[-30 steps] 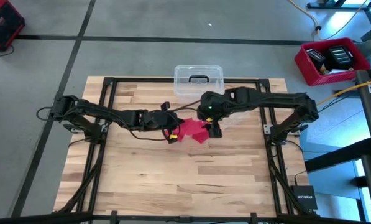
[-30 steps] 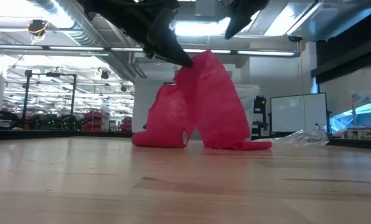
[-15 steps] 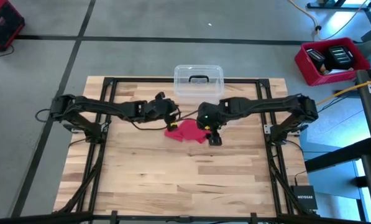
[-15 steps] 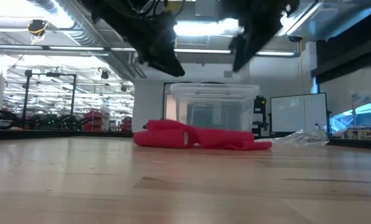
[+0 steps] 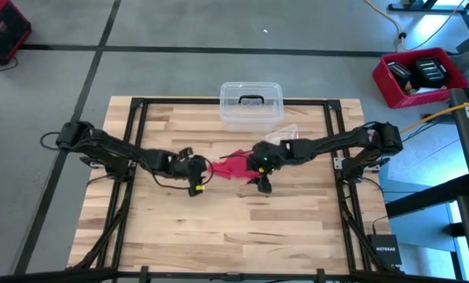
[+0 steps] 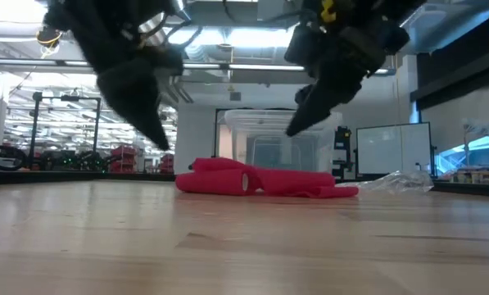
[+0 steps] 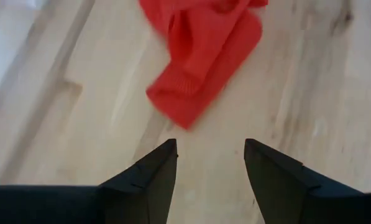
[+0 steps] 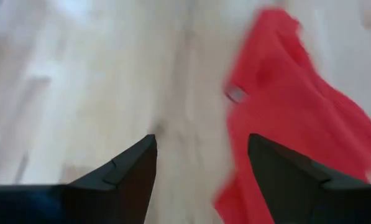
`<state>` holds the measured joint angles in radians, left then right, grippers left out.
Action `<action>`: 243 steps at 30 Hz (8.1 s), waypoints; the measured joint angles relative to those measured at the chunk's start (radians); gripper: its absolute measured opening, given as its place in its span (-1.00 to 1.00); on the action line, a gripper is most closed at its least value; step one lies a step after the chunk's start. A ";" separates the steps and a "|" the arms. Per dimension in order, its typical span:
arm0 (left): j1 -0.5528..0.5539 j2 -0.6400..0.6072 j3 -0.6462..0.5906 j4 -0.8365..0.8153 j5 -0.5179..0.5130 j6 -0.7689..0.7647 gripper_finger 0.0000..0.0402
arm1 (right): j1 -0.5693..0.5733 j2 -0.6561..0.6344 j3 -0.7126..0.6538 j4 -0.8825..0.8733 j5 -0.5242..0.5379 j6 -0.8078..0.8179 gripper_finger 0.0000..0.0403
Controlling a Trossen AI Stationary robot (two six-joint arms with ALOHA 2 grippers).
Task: Roll bandage
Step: Roll the red bandage
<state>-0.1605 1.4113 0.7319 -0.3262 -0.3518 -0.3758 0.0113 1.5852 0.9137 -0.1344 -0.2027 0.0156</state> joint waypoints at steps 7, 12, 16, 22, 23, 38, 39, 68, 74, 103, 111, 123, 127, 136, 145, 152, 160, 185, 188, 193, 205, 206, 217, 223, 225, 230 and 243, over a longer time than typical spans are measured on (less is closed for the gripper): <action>0.027 0.005 -0.133 0.254 -0.029 -0.003 -0.10 | 0.090 0.083 -0.088 0.370 0.045 0.004 0.25; 0.060 0.005 -0.191 0.329 -0.029 0.009 -0.10 | 0.072 0.191 -0.089 0.470 0.110 0.050 0.25; 0.060 0.005 -0.238 0.398 -0.028 0.017 -0.10 | 0.049 0.247 -0.089 0.508 0.163 0.090 0.25; 0.063 0.033 -0.311 0.609 -0.076 0.096 -0.10 | 0.047 0.293 -0.089 0.541 0.169 0.093 0.25; 0.064 0.043 -0.316 0.632 -0.077 0.105 -0.10 | 0.047 0.295 -0.089 0.538 0.169 0.094 0.25; 0.031 0.182 -0.316 0.855 0.005 0.187 -0.10 | 0.045 0.300 -0.089 0.527 0.193 0.108 0.25; 0.025 0.184 -0.316 0.859 0.006 0.196 -0.10 | 0.045 0.300 -0.089 0.527 0.192 0.107 0.25; -0.050 0.185 -0.313 1.021 -0.034 0.358 -0.17 | 0.050 0.301 -0.091 0.530 0.108 0.085 0.25; -0.036 0.186 -0.311 1.015 -0.028 0.289 -0.55 | 0.049 0.301 -0.091 0.534 0.098 0.082 0.25; -0.068 -0.364 0.293 0.725 0.020 0.630 -0.91 | 0.060 -0.650 -0.085 -0.046 0.359 -0.017 0.25; -0.056 -0.355 0.316 0.718 0.007 0.649 -0.90 | 0.061 -0.462 -0.087 0.084 0.298 -0.007 0.25; -0.054 -0.356 0.317 0.701 0.007 0.646 -0.91 | 0.060 -0.220 -0.088 0.386 0.278 -0.070 0.25; -0.054 -0.356 0.317 0.700 0.007 0.640 -0.89 | 0.060 -0.201 -0.088 0.383 0.386 -0.090 0.25; -0.067 -0.356 0.317 0.685 0.008 0.627 -0.89 | 0.026 -0.172 -0.088 0.446 0.309 -0.126 0.25; -0.067 -0.357 0.317 0.684 0.008 0.633 -0.91 | 0.028 -0.084 -0.088 0.526 0.225 -0.161 -0.42; -0.090 -0.361 0.326 0.694 0.007 0.637 -0.91 | 0.027 -0.047 -0.088 0.478 0.365 -0.236 -0.90; -0.153 -0.369 0.530 0.687 0.008 0.697 -0.91 | 0.027 -0.047 -0.089 0.326 0.425 -0.205 -0.95; -0.152 -0.317 0.800 0.211 -0.143 0.702 -0.91 | 0.028 -0.227 0.118 -0.143 0.455 -0.108 -0.18; -0.143 -0.316 0.799 0.226 -0.144 0.702 -0.91 | 0.028 -0.299 0.216 -0.367 0.444 -0.107 0.04; -0.133 -0.300 0.814 0.381 -0.145 0.758 -0.91 | 0.027 -0.392 0.377 -0.680 0.393 -0.048 0.29; -0.132 -0.119 1.197 0.316 -0.145 0.904 -0.91 | 0.027 -0.568 0.459 -0.751 0.399 -0.044 0.40; -0.132 -0.109 1.211 0.289 -0.144 0.902 -0.91 | 0.027 -0.569 0.459 -0.750 0.404 -0.047 0.40; -0.132 -0.032 1.218 -0.017 -0.219 0.851 -0.91 | 0.026 -0.580 0.319 -0.561 0.406 -0.131 0.40; -0.126 -0.019 1.218 -0.080 -0.255 0.851 -0.91 | 0.027 -0.624 0.101 -0.245 0.417 -0.144 0.40; -0.124 -0.020 1.218 -0.088 -0.255 0.851 -0.91 | 0.027 -0.621 0.022 -0.112 0.420 -0.125 0.40; -0.121 -0.020 1.218 -0.095 -0.255 0.848 -0.91 | 0.027 -0.543 -0.116 0.143 0.409 -0.108 0.40; -0.121 -0.021 1.210 -0.104 -0.255 0.835 -0.91 | 0.027 -0.442 -0.093 0.257 0.411 -0.176 0.40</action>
<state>-0.2817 1.3903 1.9423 -0.4306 -0.6071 0.4591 0.0387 1.1436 0.8207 0.1225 0.2083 -0.1608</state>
